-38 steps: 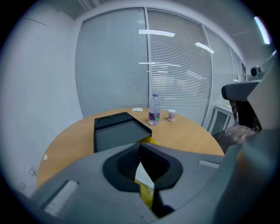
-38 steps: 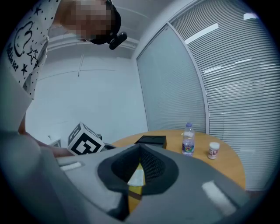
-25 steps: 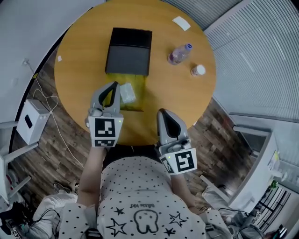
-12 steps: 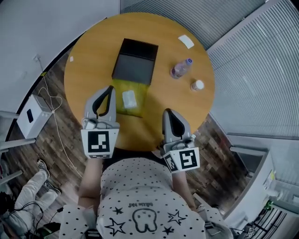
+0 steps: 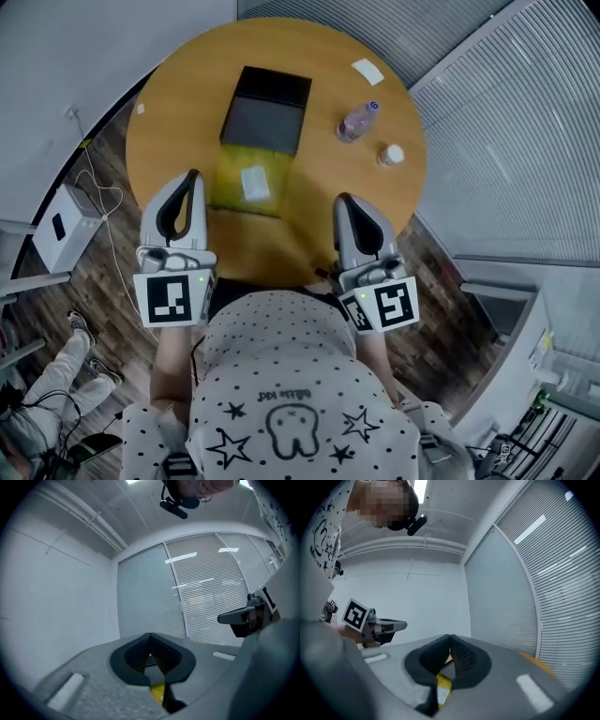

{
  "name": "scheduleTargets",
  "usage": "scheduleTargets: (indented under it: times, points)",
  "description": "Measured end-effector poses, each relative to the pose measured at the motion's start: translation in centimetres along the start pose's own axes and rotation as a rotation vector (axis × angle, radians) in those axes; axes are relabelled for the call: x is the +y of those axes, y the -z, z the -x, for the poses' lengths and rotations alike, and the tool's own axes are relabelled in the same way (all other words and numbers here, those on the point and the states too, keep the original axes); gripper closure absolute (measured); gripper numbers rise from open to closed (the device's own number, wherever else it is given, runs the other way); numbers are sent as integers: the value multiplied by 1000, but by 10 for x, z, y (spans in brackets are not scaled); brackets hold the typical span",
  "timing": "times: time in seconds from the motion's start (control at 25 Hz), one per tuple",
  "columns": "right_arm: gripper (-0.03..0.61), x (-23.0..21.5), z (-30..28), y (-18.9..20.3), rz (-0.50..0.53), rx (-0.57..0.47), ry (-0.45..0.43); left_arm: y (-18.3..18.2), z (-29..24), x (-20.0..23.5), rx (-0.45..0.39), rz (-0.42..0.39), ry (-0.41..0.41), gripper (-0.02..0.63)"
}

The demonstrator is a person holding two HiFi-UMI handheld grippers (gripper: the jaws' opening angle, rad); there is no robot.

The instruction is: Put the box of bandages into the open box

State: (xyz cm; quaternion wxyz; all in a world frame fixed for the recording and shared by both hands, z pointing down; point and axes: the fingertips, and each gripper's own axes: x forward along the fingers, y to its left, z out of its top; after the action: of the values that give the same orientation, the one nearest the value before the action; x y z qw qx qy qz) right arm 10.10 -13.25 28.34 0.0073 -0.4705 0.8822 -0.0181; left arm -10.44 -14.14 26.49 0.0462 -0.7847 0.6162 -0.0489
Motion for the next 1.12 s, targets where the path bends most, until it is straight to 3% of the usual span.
scheduleTargets:
  times: [0.24,0.8,1.12]
  points:
    - [574,0,13,-2,32,33,-30,5,21,-6,-9,1,12,604]
    - [574,6,46,12,43,105,-2,30,49,-26,52,72,60,604]
    - [574,6,53,16,41,94,12,36,48,-37,68,56,84,604]
